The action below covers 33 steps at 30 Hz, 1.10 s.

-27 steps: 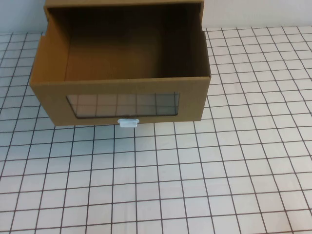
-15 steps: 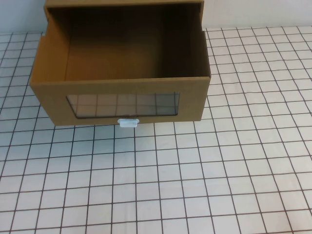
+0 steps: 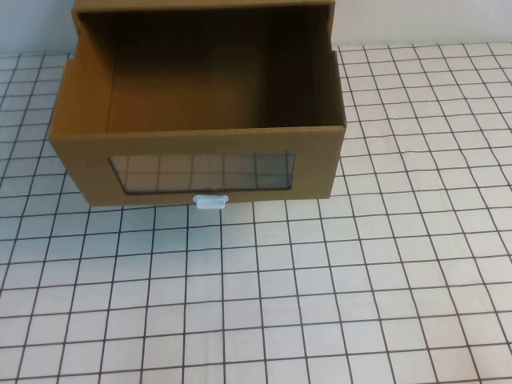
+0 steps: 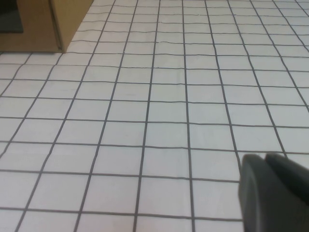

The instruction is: Close the shoe box

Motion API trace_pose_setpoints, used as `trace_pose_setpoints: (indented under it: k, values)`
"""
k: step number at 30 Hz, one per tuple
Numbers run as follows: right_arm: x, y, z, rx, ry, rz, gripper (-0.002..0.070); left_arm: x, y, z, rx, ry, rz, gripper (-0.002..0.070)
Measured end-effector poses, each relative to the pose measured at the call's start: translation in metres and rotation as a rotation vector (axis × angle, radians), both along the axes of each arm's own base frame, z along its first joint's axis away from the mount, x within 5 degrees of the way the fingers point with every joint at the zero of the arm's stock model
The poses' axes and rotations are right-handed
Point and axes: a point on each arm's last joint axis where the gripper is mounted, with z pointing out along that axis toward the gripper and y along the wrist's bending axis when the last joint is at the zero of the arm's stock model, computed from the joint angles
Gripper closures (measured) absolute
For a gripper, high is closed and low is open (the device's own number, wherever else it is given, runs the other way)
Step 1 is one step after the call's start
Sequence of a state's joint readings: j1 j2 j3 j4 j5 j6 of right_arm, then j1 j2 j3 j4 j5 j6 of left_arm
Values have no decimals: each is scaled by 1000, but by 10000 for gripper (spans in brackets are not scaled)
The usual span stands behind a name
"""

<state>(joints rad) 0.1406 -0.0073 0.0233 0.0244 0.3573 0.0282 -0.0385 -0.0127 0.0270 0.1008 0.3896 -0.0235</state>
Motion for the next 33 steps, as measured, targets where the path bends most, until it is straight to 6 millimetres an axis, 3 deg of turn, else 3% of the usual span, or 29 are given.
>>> trace_pose_setpoints:
  k: [11,15,19,26,33]
  values:
    - [0,0,0,2,0,0,689,0,0,1,0,-13,-1,679]
    - [2,0,7,13,-75,-2,689,2,-1,8,-1,-86,-9,679]
    - [4,0,28,46,-305,-8,689,4,-2,21,-6,-235,-24,679]
    - [-10,-3,74,121,-835,-21,689,-1,-6,59,-19,-664,-67,679]
    - [-29,-7,95,167,-1150,-29,689,-11,-8,79,-25,-903,-93,679]
